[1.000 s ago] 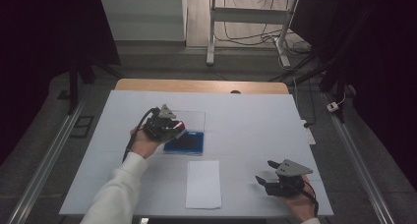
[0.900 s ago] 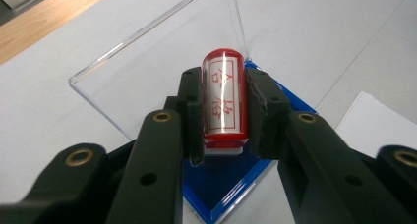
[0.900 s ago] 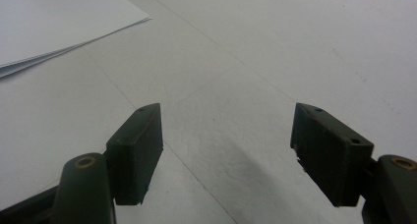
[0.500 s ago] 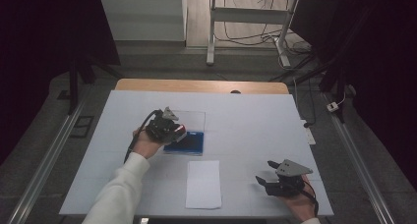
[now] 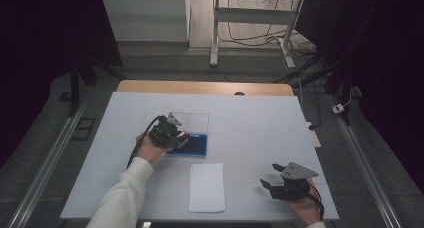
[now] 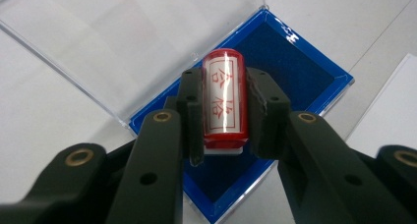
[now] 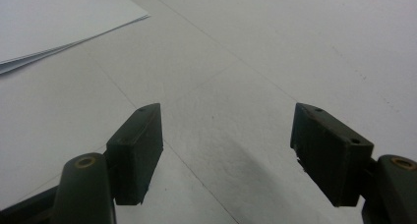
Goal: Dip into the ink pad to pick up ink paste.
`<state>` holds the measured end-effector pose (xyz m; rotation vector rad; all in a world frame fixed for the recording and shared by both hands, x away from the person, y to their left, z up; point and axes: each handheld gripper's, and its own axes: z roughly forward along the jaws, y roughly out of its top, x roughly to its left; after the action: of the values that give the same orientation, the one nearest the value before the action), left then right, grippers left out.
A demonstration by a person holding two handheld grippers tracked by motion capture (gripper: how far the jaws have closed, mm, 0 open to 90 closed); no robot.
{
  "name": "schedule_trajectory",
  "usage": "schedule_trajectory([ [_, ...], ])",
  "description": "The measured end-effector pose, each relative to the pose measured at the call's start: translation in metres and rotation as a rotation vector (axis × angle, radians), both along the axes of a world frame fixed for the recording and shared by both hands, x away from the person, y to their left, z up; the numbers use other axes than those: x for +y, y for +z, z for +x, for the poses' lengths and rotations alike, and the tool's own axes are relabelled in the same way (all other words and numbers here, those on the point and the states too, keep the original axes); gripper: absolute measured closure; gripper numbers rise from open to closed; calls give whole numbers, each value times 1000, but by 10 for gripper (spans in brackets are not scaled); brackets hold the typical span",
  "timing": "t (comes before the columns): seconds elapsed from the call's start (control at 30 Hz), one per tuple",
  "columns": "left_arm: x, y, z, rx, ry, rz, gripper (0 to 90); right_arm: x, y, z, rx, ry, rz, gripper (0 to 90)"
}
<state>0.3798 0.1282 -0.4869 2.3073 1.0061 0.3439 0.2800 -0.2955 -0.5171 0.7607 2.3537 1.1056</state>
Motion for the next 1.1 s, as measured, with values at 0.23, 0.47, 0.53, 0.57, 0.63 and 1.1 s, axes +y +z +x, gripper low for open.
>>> schedule_trajectory([
  [0.23, 1, 0, 1, 11, 4, -10, 701, 0, 0, 0, 0, 0, -1, 281],
  [0.47, 1, 0, 2, 27, 8, -8, 702, 0, 0, 0, 1, 0, -2, 281],
  [0.53, 0, 1, 2, 30, 11, 0, 702, 0, 0, 0, 0, 1, -3, 281],
  [0.57, -1, 1, 3, 34, 12, 4, 702, 0, 0, 0, 0, 1, -3, 281],
  [0.63, -2, 1, 3, 39, 13, 15, 703, 1, 0, 0, 0, 2, -3, 281],
  [1.1, -9, -1, 2, 37, 19, 62, 705, 4, 0, -1, 2, 7, -14, 282],
])
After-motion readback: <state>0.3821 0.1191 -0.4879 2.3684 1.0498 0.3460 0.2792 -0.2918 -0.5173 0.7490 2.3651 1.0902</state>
